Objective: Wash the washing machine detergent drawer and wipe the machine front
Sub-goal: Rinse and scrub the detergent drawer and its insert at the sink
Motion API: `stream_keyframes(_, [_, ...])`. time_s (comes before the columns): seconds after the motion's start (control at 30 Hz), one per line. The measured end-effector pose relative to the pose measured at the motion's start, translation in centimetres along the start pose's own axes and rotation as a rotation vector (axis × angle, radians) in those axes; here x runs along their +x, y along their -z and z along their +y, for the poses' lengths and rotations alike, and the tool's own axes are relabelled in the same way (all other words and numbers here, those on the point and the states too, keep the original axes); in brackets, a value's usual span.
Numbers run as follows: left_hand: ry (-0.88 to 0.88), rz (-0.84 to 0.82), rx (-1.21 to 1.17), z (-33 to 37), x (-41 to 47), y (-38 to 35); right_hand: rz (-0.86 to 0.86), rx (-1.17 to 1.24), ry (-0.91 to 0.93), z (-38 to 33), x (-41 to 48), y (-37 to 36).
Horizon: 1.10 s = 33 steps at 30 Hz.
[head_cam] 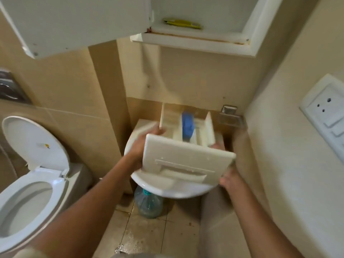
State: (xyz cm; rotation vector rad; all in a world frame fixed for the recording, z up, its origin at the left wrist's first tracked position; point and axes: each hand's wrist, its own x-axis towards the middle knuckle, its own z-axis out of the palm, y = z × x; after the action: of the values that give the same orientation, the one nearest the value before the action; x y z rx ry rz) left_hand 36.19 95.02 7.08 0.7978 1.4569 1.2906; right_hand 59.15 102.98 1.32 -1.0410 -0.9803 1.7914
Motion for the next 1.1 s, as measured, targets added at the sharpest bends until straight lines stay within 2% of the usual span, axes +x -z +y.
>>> stream_keyframes(0.03, [0.242,-0.012,0.054,-2.8,0.1,0.4,0.023,-0.027,-0.238,1.9,-0.6,0.2])
stream_keyframes(0.07, [0.412,-0.064,0.111,-5.3,-0.1,1.0,0.037,-0.06,-0.416,3.7,-1.4,0.5])
stream_keyframes(0.1, [0.502,-0.087,0.141,-7.3,-0.3,1.6,0.043,-0.083,-0.509,4.9,-2.3,0.8])
stream_keyframes(0.17, [0.582,-0.087,0.052,-8.3,-0.8,2.2,0.063,-0.1,-0.523,5.5,-3.6,1.0])
stream_keyframes(0.27, [0.593,-0.086,-0.076,-6.5,0.3,2.4,0.067,-0.091,-0.429,3.1,-3.3,0.5])
stream_keyframes(0.33, [0.456,-0.061,-0.097,-3.3,1.3,2.1,0.033,-0.039,-0.277,-0.8,-2.9,-0.8])
stream_keyframes(0.4, [0.183,-0.083,-0.08,1.4,1.2,1.1,0.011,0.027,-0.054,-5.4,-2.8,-2.2])
stream_keyframes(0.5, [-0.269,-0.11,-0.064,8.6,-1.0,0.0,0.024,-0.029,0.269,-9.8,-3.0,-2.4])
stream_keyframes(0.57, [-0.477,-0.179,-0.067,10.8,-1.9,-0.1,-0.021,-0.069,0.31,-10.1,-2.7,-2.2])
stream_keyframes(0.6, [-0.501,-0.217,-0.05,10.2,-1.6,0.2,-0.032,-0.086,0.311,-8.7,-2.3,-2.0])
stream_keyframes(0.63, [-0.453,-0.205,-0.021,8.7,-1.0,0.6,-0.009,-0.129,0.331,-7.3,-2.0,-1.9])
stream_keyframes(0.67, [-0.321,-0.169,0.003,6.5,-0.2,1.1,0.079,-0.152,0.237,-5.2,-1.6,-1.6])
stream_keyframes(0.7, [-0.114,-0.111,0.001,3.0,0.8,1.9,0.144,-0.207,0.087,-2.5,-1.8,-1.8])
stream_keyframes(0.77, [0.348,-0.06,0.018,-3.4,1.1,3.7,0.057,-0.085,-0.299,2.7,-3.2,-2.5])
stream_keyframes(0.8, [0.491,-0.094,0.037,-6.0,0.8,4.4,0.052,-0.073,-0.395,5.0,-3.3,-1.6])
stream_keyframes(0.83, [0.567,-0.119,0.048,-7.5,0.4,5.0,0.059,-0.085,-0.416,6.7,-3.4,-1.1])
stream_keyframes(0.97, [0.603,-0.136,0.015,-7.7,0.7,5.8,0.153,-0.077,-0.405,8.0,-3.5,-0.3])
stream_keyframes(1.1, [0.493,-0.256,0.174,-4.1,3.1,6.2,0.092,-0.212,-0.243,5.5,-3.6,-0.8])
